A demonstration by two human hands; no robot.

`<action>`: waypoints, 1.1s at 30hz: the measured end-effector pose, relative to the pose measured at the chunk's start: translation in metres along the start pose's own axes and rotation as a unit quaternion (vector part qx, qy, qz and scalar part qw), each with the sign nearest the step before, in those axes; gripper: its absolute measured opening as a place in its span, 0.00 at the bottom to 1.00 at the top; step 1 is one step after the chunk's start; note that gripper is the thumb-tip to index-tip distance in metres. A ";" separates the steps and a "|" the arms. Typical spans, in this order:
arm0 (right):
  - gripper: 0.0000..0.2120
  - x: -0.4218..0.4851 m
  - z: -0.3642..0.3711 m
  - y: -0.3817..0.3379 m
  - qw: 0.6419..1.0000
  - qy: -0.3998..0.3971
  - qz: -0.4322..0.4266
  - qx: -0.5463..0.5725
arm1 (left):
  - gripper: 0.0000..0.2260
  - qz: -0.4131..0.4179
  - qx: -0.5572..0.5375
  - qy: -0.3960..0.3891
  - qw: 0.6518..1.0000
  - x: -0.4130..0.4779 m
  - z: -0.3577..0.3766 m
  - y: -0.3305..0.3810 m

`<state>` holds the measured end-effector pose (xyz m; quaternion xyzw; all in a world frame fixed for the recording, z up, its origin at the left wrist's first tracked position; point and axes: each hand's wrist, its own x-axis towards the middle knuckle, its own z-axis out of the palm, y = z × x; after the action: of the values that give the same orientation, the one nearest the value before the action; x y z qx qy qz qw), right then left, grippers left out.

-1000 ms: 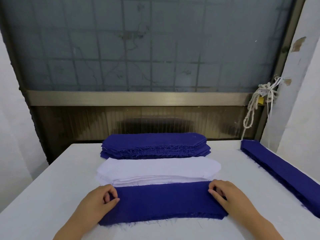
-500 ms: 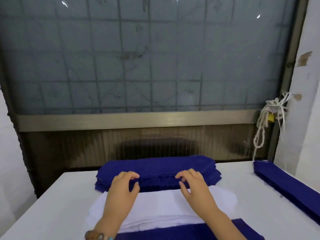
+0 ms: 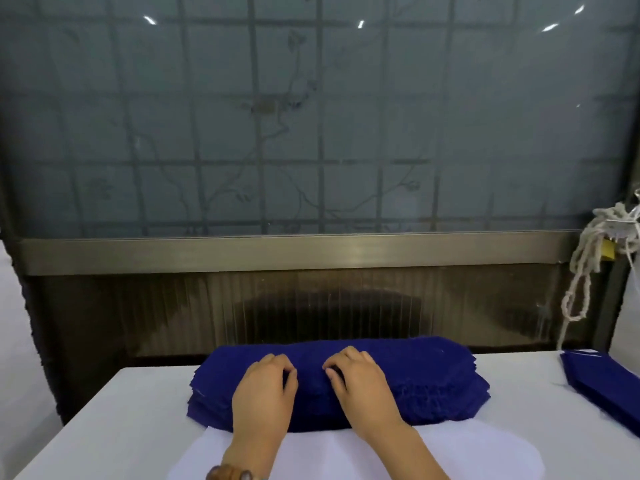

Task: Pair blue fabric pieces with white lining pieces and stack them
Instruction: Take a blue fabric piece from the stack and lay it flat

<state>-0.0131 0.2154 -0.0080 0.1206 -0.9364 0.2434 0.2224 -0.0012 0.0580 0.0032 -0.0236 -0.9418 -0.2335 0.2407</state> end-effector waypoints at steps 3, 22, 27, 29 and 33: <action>0.06 0.009 0.005 -0.001 0.998 0.009 0.047 0.028 | 0.03 -0.024 -0.007 0.009 1.000 0.007 0.004 0.002; 0.24 0.011 0.017 -0.009 0.990 -0.015 0.113 -0.086 | 0.30 -0.124 0.045 0.012 0.991 0.018 0.008 -0.043; 0.26 0.012 0.017 -0.011 0.986 -0.037 0.115 -0.114 | 0.38 -0.191 0.015 -0.006 0.981 0.015 0.003 -0.044; 0.26 0.012 0.016 -0.011 0.985 -0.045 0.114 -0.121 | 0.39 -0.204 -0.017 -0.007 0.979 0.014 0.002 -0.043; 0.27 0.011 0.017 -0.012 0.983 -0.051 0.109 -0.139 | 0.36 -0.213 -0.037 -0.005 0.976 0.015 0.000 -0.046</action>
<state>-0.0244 0.1950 -0.0109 -0.0023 -0.9786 0.1274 0.1613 -0.0217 0.0158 -0.0099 0.1677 -0.9169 -0.3144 0.1797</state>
